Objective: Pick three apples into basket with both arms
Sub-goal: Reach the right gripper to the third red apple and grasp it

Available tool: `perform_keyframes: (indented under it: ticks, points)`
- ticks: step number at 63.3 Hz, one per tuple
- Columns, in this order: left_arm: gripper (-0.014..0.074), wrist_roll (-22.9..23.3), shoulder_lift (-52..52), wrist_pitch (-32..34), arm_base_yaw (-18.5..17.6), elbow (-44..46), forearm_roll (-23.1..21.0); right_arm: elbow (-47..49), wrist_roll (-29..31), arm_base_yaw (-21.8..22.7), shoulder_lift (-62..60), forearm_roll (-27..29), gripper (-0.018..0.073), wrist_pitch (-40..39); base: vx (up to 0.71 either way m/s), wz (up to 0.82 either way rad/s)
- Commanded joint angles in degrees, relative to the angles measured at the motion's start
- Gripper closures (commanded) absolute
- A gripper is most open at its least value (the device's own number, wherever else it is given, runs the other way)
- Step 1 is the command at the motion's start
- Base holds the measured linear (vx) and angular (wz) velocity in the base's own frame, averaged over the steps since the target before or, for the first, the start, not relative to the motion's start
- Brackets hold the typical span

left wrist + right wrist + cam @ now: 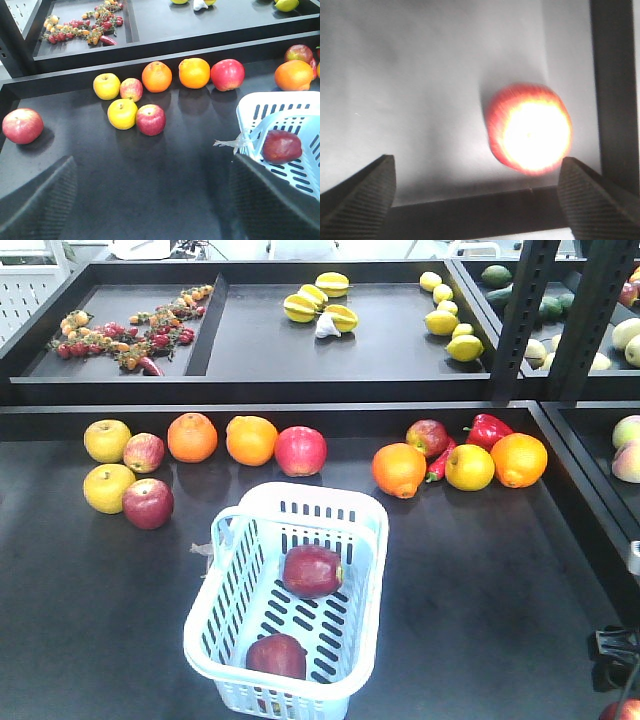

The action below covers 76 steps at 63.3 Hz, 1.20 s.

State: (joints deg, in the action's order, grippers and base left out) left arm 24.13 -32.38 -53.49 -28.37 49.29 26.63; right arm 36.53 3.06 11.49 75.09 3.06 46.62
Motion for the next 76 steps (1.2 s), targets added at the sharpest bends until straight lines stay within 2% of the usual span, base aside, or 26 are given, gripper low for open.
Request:
perform_keyframes:
  ticks: [1,14,76]
  points:
    - [0.0011,0.49,-0.15,3.28,-0.11,1.50,1.30,0.91,-1.25,1.46,-1.65,-1.98,-0.0057,-3.14,0.00,0.00]
    - [0.0011,0.49,-0.15,3.28,-0.11,1.50,1.30,0.17,-7.09,3.87,-1.11,-7.91,-0.0053,-4.95,0.00,0.00]
    - [0.0011,0.49,-0.15,3.28,-0.11,1.50,1.30,-1.60,-7.27,3.87,16.86,-7.79,-0.0039,-12.56,0.00,0.00]
